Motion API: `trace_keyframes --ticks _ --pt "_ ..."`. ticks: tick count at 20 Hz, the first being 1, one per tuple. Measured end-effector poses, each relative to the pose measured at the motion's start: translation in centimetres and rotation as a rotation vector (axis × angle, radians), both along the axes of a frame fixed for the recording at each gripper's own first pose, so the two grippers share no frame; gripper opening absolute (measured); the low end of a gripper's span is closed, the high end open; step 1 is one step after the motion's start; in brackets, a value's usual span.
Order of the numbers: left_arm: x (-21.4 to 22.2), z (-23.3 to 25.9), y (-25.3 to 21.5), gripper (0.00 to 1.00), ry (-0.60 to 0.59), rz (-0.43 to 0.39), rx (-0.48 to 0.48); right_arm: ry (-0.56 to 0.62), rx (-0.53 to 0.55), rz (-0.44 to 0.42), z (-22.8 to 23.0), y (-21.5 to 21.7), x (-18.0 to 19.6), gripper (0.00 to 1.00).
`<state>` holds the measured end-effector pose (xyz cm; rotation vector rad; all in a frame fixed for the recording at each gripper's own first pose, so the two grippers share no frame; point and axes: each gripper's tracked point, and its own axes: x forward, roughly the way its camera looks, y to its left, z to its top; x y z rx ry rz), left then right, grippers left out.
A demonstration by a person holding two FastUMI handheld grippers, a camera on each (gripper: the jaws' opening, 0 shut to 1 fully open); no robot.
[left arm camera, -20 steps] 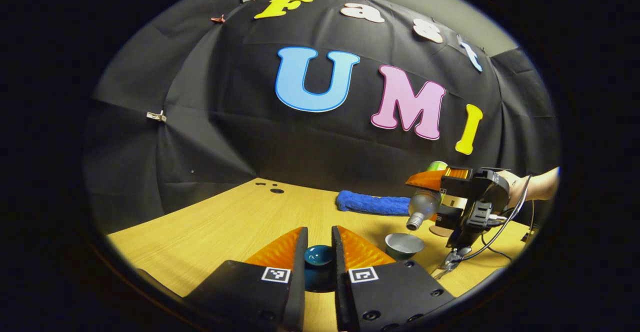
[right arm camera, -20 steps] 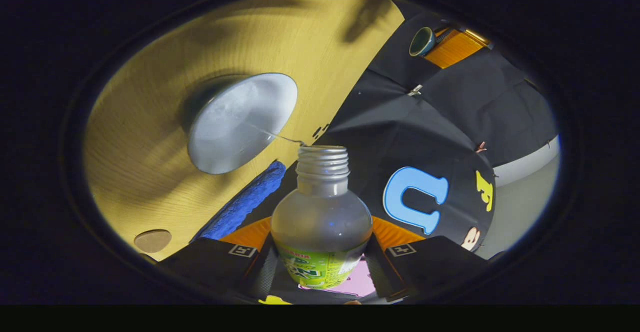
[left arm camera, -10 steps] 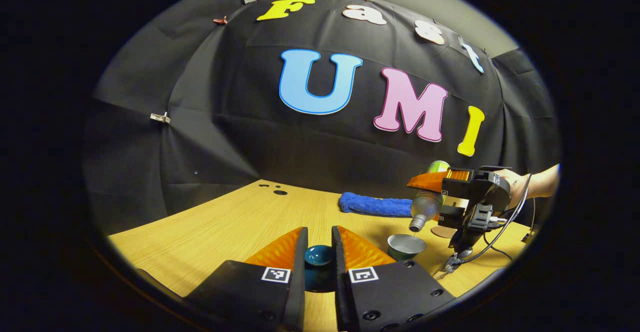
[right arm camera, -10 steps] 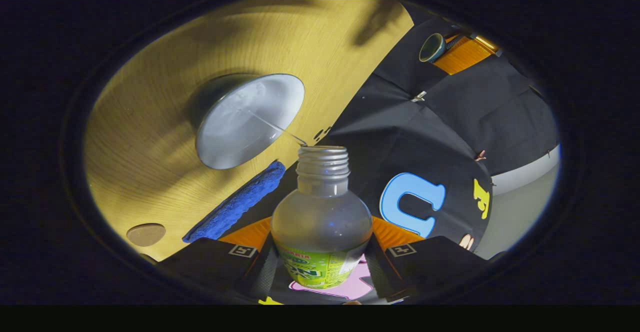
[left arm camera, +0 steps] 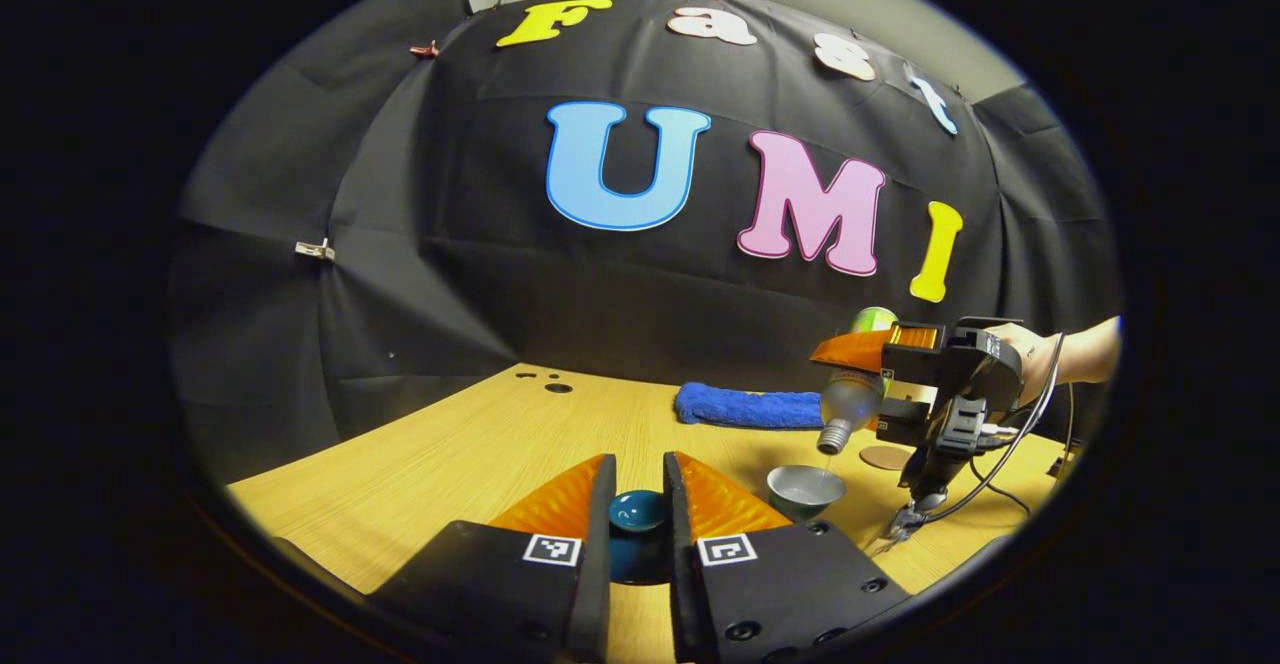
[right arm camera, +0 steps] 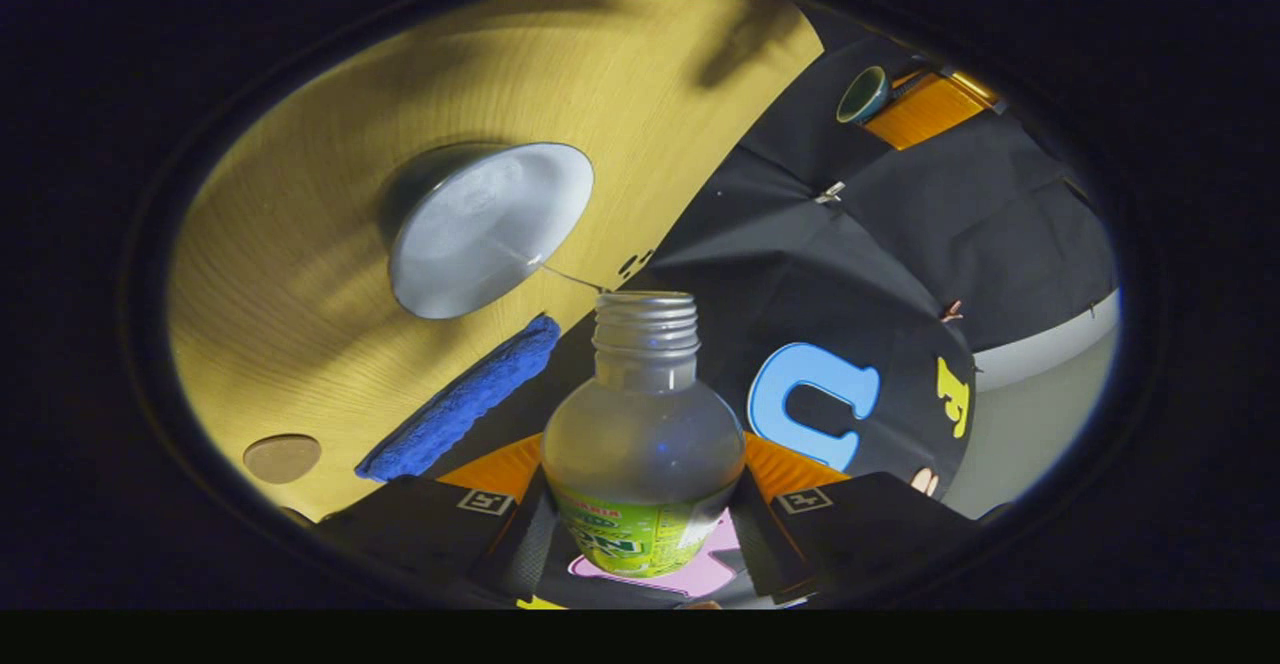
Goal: Open the teacup lid with one hand, grasp the water bottle and pour water into the teacup with the other hand; after pouring, place the water bottle on the coaster and then close the teacup lid.
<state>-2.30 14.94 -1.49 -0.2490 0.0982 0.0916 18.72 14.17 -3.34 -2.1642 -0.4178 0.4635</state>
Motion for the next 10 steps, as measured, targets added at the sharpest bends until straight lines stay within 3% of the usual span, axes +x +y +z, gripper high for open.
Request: trace_keyframes --ticks 10 --pt "0.05 0.55 -0.63 0.28 -0.002 -0.005 0.011 0.040 0.070 -0.037 -0.50 -0.72 -0.42 0.80"
